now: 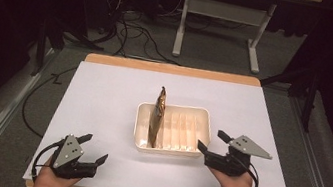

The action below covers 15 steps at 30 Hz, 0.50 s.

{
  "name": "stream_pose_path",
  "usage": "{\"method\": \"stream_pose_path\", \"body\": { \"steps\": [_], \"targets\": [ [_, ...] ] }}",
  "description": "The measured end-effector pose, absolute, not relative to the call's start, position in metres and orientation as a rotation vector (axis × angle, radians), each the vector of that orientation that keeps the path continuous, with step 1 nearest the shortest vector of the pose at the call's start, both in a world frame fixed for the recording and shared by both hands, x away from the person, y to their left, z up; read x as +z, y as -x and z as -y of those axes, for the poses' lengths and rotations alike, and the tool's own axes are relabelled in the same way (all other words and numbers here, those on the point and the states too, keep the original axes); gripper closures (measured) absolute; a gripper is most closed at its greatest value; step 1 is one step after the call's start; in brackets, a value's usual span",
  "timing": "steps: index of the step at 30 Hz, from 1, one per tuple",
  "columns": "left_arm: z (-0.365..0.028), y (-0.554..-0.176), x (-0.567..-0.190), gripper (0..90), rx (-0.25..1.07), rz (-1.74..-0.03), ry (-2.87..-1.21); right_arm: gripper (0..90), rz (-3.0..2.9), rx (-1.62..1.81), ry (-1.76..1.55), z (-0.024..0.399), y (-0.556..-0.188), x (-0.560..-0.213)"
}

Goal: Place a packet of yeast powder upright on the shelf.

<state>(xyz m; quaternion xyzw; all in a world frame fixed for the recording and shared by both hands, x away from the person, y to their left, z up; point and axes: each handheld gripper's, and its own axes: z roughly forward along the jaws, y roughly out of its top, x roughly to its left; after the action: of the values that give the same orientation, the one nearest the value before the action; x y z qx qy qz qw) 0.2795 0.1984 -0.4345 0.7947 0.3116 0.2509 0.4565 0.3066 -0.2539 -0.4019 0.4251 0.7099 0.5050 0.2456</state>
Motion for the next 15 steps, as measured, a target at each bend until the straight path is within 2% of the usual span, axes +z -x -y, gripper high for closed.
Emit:
{"method": "stream_pose_path", "body": {
  "steps": [9, 15],
  "targets": [
    [-0.198, -0.279, -0.435, 20.4, 0.617, -0.775, -1.956, 20.1, -1.924, 1.225, -1.235, 0.312, -0.277, -0.430],
    [-0.194, -0.281, -0.437, 20.4, 0.607, -0.772, -1.972, 20.1, -1.813, 1.265, -1.278, 0.334, -0.266, -0.427]
  ]
}}
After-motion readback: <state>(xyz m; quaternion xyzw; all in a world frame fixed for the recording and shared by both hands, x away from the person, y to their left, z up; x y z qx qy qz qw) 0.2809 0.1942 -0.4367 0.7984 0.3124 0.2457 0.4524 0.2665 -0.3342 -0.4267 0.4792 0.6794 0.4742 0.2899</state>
